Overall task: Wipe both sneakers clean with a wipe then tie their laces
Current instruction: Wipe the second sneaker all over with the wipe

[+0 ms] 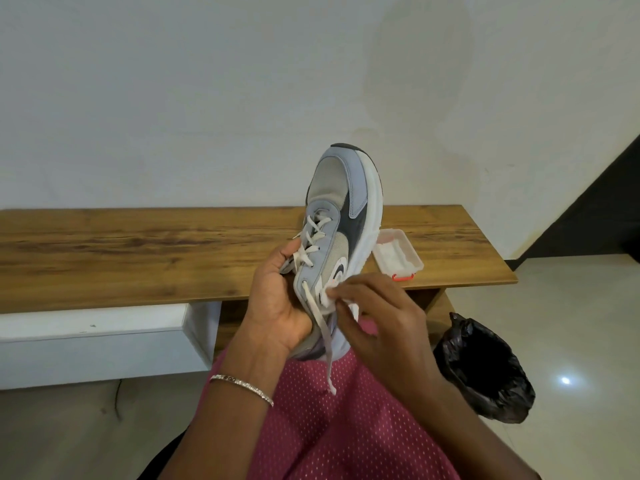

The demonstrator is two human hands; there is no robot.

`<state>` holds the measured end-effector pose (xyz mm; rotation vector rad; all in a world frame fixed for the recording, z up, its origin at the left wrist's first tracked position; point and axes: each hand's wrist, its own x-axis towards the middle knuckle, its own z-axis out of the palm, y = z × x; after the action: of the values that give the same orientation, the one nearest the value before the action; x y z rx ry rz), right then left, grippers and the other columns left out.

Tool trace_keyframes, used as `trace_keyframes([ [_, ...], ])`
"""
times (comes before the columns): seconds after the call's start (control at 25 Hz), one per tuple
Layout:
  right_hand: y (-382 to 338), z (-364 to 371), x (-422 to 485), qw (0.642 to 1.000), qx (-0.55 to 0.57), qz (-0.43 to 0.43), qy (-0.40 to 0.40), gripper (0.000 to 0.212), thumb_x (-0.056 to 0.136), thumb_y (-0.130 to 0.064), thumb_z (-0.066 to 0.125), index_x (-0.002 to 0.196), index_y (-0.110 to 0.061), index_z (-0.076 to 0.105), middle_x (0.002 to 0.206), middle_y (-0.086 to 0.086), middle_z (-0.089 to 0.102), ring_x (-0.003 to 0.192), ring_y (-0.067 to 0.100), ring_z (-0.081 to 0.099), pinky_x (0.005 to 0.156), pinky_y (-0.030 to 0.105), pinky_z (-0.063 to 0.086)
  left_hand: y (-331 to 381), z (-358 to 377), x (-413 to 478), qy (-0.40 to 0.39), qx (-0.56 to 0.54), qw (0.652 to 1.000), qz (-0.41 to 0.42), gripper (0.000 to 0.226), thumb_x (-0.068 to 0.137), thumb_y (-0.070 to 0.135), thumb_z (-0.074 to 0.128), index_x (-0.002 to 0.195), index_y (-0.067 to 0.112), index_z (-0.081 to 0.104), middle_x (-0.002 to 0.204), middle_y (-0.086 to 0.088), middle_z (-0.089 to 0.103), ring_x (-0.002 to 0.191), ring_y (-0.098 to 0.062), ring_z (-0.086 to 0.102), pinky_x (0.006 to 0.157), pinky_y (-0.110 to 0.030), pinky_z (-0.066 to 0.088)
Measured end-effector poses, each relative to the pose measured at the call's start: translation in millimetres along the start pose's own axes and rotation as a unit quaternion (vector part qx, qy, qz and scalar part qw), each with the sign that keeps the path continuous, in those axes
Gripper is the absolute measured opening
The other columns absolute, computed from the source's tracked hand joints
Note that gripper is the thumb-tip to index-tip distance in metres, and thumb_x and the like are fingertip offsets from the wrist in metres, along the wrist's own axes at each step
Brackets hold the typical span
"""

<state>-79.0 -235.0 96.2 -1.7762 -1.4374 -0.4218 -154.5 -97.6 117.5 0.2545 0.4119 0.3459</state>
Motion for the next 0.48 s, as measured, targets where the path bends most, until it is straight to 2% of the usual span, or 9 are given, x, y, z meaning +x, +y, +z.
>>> trace_keyframes([
  [0.08,9,-5,16,0.998,-0.033,0.012,0.049,0.015,0.087,-0.004,0.073,0.101,-0.007,0.074,0.103,0.005,0.069,0.094,0.013,0.063,0.079,0.026,0.054,-4,3,-1,-0.005,0.004,1.000,0.008,0.044,0.096,0.030,0.058,0.130,0.003,0.065,0.119,-0.021,0.071,0.093,-0.033,0.074,0.085,-0.044,0.061],
  [0.2,12,-8,29,0.995,-0.029,0.027,0.093,0.015,0.087,-0.005,0.074,0.102,-0.005,0.075,0.102,0.006,0.070,0.093,0.015,0.065,0.078,0.026,0.055,-6,4,-2,-0.008,-0.003,1.000,0.013,0.042,0.097,0.029,0.056,0.126,0.001,0.066,0.115,-0.022,0.072,0.090,-0.034,0.075,0.083,-0.044,0.062],
  [0.28,3,-3,16,0.998,-0.016,0.004,0.063,0.015,0.089,-0.006,0.072,0.103,-0.006,0.076,0.104,0.006,0.070,0.095,0.015,0.065,0.080,0.028,0.055,-3,2,-2,-0.006,-0.005,1.000,0.013,0.041,0.094,0.030,0.058,0.122,0.002,0.068,0.112,-0.020,0.073,0.087,-0.032,0.074,0.082,-0.043,0.062],
  [0.4,-9,1,-4,0.999,-0.023,-0.039,0.001,0.015,0.089,-0.005,0.071,0.104,-0.005,0.076,0.106,0.008,0.070,0.098,0.019,0.065,0.082,0.033,0.054,2,0,-2,0.004,0.003,1.000,0.002,0.038,0.096,0.034,0.054,0.109,0.003,0.073,0.103,-0.017,0.074,0.083,-0.029,0.072,0.089,-0.038,0.054],
  [0.48,-1,-3,5,0.997,-0.056,-0.043,0.012,0.017,0.087,-0.002,0.073,0.104,-0.005,0.075,0.106,0.010,0.070,0.097,0.019,0.065,0.081,0.032,0.055,-1,2,-2,0.004,0.006,1.000,0.006,0.038,0.098,0.033,0.054,0.112,0.002,0.072,0.105,-0.018,0.074,0.084,-0.030,0.073,0.084,-0.038,0.057],
])
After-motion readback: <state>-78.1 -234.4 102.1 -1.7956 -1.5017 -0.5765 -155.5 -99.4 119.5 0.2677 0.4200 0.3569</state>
